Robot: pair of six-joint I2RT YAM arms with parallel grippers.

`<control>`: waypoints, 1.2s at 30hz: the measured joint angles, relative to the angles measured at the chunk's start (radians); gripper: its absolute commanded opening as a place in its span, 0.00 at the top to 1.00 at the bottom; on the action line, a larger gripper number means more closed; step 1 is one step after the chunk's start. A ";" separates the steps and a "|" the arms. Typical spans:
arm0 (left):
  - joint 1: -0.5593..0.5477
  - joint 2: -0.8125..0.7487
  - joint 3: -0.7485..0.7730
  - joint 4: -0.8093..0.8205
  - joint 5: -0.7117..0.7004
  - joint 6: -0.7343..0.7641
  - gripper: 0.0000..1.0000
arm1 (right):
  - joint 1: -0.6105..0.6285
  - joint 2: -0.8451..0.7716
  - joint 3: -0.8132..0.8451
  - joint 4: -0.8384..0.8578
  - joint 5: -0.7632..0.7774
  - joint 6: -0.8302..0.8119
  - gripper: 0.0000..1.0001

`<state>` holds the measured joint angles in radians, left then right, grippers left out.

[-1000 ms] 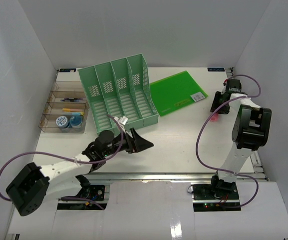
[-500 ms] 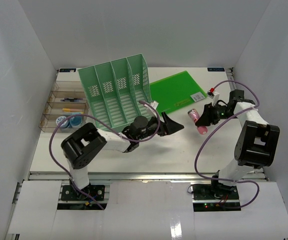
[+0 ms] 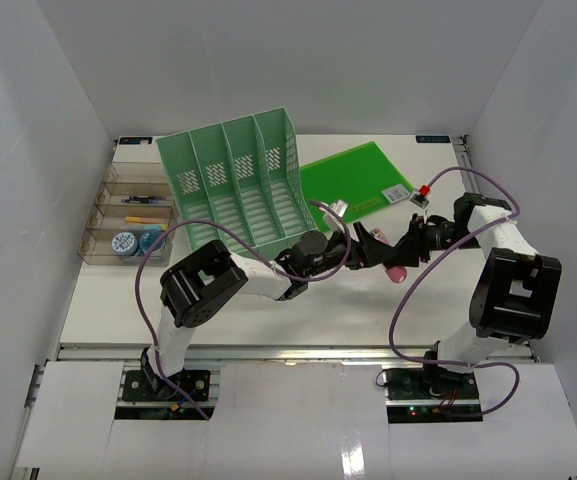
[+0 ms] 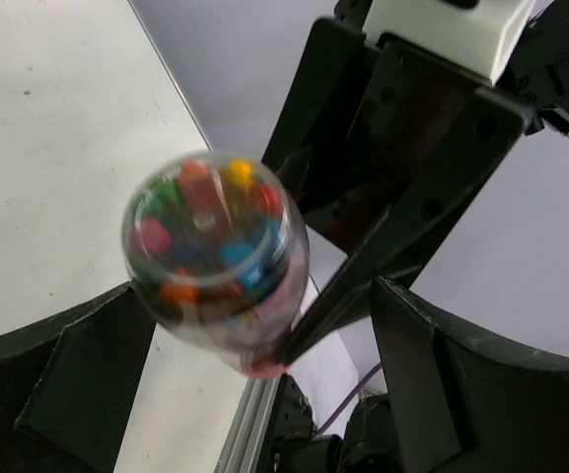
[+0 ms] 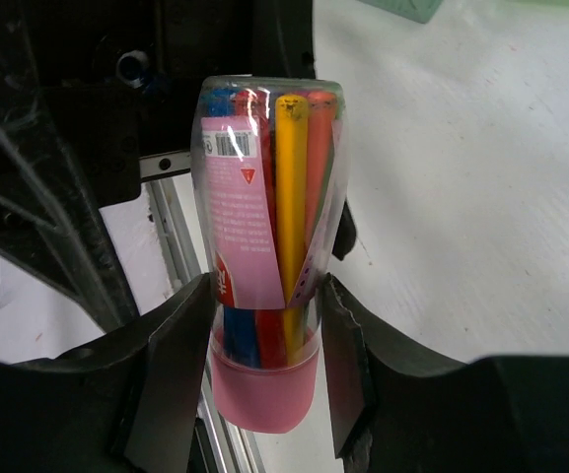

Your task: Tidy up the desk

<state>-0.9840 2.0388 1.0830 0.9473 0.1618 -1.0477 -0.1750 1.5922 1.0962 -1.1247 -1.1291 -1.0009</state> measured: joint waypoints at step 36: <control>0.004 -0.005 -0.068 0.216 -0.110 -0.059 0.42 | 0.006 0.002 0.004 -0.152 -0.075 -0.175 0.85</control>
<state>-0.9803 2.0335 1.0151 1.1633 0.0522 -1.1068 -0.1687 1.5943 1.1004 -1.2765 -1.2045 -1.1756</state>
